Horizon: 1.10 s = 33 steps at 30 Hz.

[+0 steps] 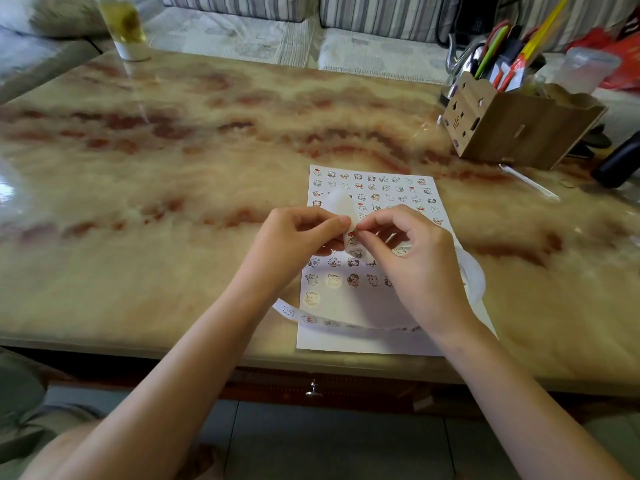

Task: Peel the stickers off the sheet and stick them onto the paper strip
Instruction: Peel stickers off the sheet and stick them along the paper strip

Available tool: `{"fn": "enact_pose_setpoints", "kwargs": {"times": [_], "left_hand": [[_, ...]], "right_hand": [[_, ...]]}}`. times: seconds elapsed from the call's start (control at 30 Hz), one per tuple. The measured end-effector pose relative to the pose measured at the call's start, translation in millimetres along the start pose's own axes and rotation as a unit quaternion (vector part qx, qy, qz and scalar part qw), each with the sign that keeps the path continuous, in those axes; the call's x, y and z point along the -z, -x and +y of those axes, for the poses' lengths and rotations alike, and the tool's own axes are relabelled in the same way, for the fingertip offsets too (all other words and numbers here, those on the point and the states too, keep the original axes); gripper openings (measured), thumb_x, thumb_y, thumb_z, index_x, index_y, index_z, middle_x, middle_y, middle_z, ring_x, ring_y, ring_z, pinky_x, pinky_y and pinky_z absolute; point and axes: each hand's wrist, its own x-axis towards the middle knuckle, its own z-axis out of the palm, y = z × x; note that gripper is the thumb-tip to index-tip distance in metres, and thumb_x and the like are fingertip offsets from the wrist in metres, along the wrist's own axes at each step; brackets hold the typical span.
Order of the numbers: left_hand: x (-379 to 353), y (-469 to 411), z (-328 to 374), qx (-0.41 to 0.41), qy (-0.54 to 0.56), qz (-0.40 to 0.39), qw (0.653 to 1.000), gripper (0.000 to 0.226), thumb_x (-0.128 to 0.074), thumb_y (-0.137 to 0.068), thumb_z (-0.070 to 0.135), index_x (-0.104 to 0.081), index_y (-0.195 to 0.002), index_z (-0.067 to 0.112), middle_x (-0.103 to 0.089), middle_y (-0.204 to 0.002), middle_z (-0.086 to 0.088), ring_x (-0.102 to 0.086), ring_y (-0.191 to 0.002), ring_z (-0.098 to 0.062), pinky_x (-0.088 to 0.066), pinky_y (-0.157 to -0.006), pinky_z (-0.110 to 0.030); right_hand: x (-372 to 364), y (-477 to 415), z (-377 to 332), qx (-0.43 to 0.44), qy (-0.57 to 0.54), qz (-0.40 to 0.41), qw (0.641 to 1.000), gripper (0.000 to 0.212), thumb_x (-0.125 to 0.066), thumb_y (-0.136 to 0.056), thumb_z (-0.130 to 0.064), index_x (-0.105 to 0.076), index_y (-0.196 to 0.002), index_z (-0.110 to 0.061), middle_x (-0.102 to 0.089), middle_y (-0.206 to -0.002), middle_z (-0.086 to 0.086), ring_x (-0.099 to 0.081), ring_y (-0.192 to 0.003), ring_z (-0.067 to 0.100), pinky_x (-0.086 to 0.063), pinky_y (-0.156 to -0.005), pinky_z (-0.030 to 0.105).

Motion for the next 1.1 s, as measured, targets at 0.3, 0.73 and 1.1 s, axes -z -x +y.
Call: {"fn": "enact_pose_setpoints", "kwargs": {"times": [0.3, 0.73, 1.1], "left_hand": [[-0.7, -2.5, -4.2, 0.013, -0.025, 0.007, 1.000, 0.015, -0.067, -0.087, 0.026, -0.074, -0.076, 0.018, -0.073, -0.072, 0.001, -0.069, -0.071, -0.005, -0.055, -0.070, -0.020], [0.5, -5.6, -11.4, 0.030, -0.085, 0.032, 0.995, 0.018, -0.066, -0.088, 0.022, -0.071, -0.073, 0.012, -0.072, -0.069, -0.001, -0.071, -0.073, -0.016, -0.055, -0.069, -0.025], [-0.1, -7.6, -14.0, 0.048, -0.134, 0.025, 0.989, 0.019, -0.066, -0.085, 0.025, -0.071, -0.069, 0.015, -0.074, -0.070, -0.004, -0.071, -0.077, -0.022, -0.054, -0.088, -0.041]], "right_hand": [[-1.8, 3.0, 1.7, 0.056, 0.105, -0.022, 0.993, 0.003, -0.066, -0.087, -0.016, -0.063, -0.089, -0.014, -0.055, -0.093, -0.005, -0.048, -0.093, 0.017, -0.039, -0.081, 0.025], [6.4, 14.0, -17.3, -0.199, -0.097, -0.164, 0.961, 0.006, -0.072, -0.082, -0.014, -0.071, -0.078, -0.018, -0.070, -0.075, -0.001, -0.058, -0.063, 0.005, -0.045, -0.063, 0.016], [-3.6, 14.6, -10.1, -0.299, -0.079, -0.201, 0.929, 0.007, -0.074, -0.076, -0.011, -0.072, -0.070, -0.012, -0.066, -0.062, 0.007, -0.054, -0.049, 0.012, -0.042, -0.051, 0.021]]}}
